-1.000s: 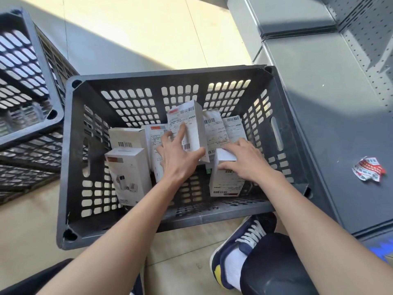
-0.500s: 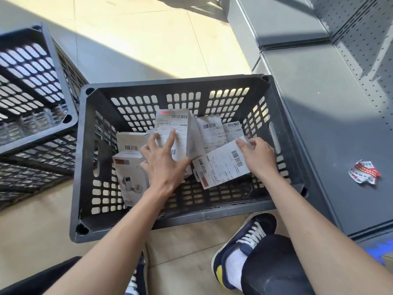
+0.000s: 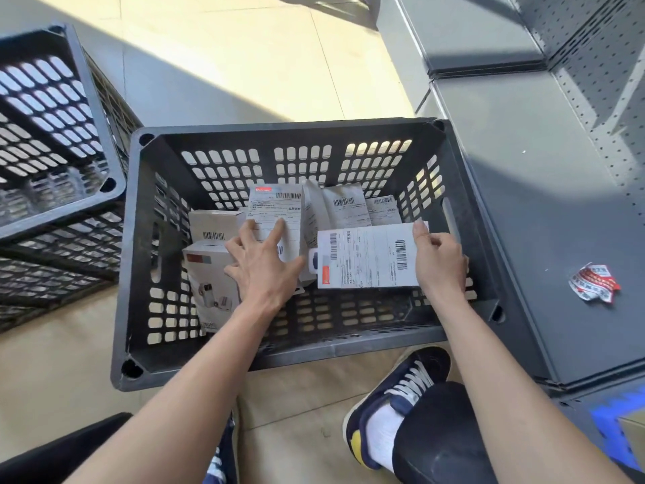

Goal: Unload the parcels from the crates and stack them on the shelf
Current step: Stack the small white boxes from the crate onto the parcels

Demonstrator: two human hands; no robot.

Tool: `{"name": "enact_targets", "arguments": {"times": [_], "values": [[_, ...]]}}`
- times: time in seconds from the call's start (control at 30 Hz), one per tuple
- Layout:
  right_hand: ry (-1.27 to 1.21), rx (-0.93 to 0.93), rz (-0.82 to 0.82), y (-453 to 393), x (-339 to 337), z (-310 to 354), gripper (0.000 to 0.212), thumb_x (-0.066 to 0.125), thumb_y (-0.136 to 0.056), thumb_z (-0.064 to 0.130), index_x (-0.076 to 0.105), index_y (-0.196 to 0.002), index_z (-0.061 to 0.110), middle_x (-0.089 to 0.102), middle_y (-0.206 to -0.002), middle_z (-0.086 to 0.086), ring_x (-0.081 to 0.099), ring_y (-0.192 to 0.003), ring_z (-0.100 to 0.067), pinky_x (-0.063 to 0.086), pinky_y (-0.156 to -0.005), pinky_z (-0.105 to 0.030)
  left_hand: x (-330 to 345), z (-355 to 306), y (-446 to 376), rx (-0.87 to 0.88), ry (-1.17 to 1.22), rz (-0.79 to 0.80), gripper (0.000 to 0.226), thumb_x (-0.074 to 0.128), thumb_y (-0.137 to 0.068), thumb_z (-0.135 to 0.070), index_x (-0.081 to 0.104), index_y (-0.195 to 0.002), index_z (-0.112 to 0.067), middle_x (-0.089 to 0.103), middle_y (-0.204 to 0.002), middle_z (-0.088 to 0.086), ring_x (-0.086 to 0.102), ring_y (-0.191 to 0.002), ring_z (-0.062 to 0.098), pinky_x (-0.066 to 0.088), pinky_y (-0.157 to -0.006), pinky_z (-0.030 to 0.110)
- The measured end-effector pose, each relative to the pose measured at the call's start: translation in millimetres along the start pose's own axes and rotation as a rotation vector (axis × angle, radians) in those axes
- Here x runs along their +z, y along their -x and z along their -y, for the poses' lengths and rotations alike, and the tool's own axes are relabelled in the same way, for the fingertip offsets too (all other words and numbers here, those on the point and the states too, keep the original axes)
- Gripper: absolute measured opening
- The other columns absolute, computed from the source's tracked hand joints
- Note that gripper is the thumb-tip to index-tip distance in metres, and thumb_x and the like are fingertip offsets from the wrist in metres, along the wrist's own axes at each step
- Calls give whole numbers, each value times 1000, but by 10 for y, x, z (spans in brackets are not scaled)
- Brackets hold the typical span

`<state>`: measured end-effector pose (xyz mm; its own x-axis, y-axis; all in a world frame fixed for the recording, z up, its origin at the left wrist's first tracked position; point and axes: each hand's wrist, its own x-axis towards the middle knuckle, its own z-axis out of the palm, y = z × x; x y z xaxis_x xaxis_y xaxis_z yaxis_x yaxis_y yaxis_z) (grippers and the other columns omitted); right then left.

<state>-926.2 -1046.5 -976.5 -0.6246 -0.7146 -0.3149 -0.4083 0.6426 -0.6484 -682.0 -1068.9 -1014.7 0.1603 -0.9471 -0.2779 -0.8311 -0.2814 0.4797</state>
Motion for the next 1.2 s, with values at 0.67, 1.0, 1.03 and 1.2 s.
{"name": "enact_targets", "arguments": {"times": [0.67,1.0,1.03,1.2], "values": [[-663,618,360,-53,433,76,36,35,-107,5,45,-141,6,60,-131,-14,51,-129,-38,37,-110,-63,43,-11,10,82,-146,55,70,66,-84,-56,36,-145,-43,12,-163,10,25,-136,39,30,-106,66],[582,-328,386,-146,815,4,91,64,-92,44,1,-158,39,-14,-166,-4,-3,-152,-36,21,-117,-58,73,-32,3,94,-172,58,71,64,-88,-58,31,-149,-41,7,-164,9,22,-138,41,32,-104,67],[664,-353,405,-150,846,-10,93,64,-91,47,-1,-158,41,-20,-166,-6,-7,-151,-38,19,-117,-60,73,-27,2,98,-167,55,70,65,-88,-58,32,-148,-42,7,-164,9,22,-138,41,32,-104,67],[745,-366,381,-158,891,-59,99,68,-86,41,-1,-156,47,-22,-165,-7,6,-147,-46,28,-112,-59,76,-3,-9,103,-139,44,69,67,-87,-57,34,-146,-42,8,-165,8,23,-138,39,33,-103,67]]}}
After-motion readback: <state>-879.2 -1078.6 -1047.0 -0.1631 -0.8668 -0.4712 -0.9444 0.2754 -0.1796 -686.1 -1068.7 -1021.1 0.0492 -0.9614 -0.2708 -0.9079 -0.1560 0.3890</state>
